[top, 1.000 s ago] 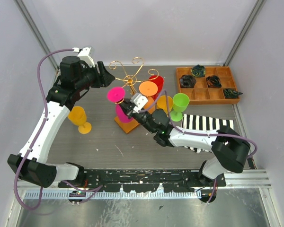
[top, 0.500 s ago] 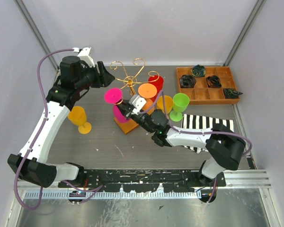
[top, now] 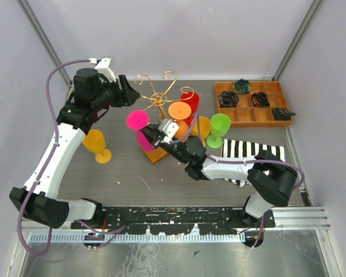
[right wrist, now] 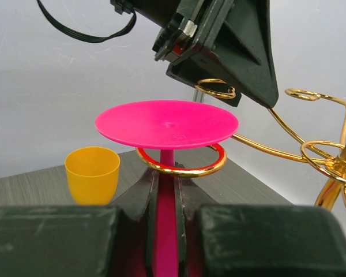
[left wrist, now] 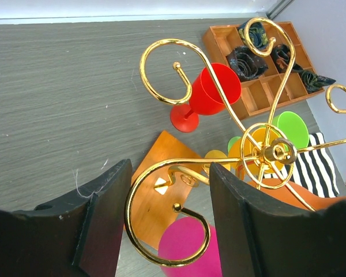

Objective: Place the wine glass upside down on the wine glass rack
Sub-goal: Turn the wine glass upside down at the wine rack.

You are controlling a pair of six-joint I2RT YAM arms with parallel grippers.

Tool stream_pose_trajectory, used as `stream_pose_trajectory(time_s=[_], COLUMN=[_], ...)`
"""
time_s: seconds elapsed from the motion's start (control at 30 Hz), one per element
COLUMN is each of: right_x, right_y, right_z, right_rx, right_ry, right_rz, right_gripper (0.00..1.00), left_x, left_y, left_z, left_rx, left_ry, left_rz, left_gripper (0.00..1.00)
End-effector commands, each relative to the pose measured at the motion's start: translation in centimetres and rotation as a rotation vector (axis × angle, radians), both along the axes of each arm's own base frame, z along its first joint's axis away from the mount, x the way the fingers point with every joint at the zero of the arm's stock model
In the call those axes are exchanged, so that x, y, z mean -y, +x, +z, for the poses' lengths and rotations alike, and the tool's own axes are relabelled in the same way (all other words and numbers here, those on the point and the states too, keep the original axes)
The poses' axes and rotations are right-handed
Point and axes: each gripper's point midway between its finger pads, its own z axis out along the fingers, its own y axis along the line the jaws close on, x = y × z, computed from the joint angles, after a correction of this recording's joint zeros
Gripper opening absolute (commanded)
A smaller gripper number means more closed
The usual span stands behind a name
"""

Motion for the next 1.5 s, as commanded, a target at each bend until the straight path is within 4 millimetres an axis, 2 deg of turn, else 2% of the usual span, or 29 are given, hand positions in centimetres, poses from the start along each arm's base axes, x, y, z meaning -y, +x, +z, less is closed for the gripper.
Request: stream_pose_trajectory(time_s=[0.0, 0.27, 0.37, 0.5, 0.73, 0.9, 1.13, 1.3, 1.47], right_x=[1.0, 3.0, 3.7, 3.8, 4.0, 3.9, 3.7, 4.0, 4.9], right_y=[-1.9, -1.5, -0.6, 0.5, 1.9, 1.5, -0.2, -1.6, -2.5], right_z=[3.2, 3.7, 3.8, 3.5, 3.0, 3.1, 3.9, 3.7, 3.2], right_rx=[0.081, 0.045, -0.002, -0.043, -0.114, -0.114, -0.092, -0.092, -0.120], right_ry=[0.059, 0.103, 0.136, 0.120, 0.120, 0.121, 0.118, 0.098, 0.068], right_rz=[0.048, -0.012, -0.067, -0.117, -0.182, -0.160, -0.074, -0.017, -0.002], right_gripper=[0.01, 0.01, 0.01, 0.01, 0.27, 0.43, 0.54, 0.62, 0.66], left_x=[0.0, 0.0, 0.0, -0.1, -0.1, -0.1, -0.1, 0.1, 0.2], left_y=[0.1, 0.1, 0.1, 0.1, 0.1, 0.1, 0.0, -0.2, -0.5], left_z=[0.0, 0.0, 0.0, 0.0, 0.0, 0.0, 0.1, 0.4, 1.0], left_rx=[-0.002, -0.001, 0.000, -0.001, 0.000, -0.001, 0.002, 0.007, 0.020], left_ry=[0.004, 0.006, 0.005, 0.008, 0.009, 0.010, 0.010, 0.006, -0.002], left_rz=[-0.009, -0.007, -0.006, -0.005, -0.006, -0.006, -0.007, -0.018, -0.030], left_gripper=[0.63, 0.63, 0.63, 0.63, 0.63, 0.63, 0.63, 0.64, 0.66])
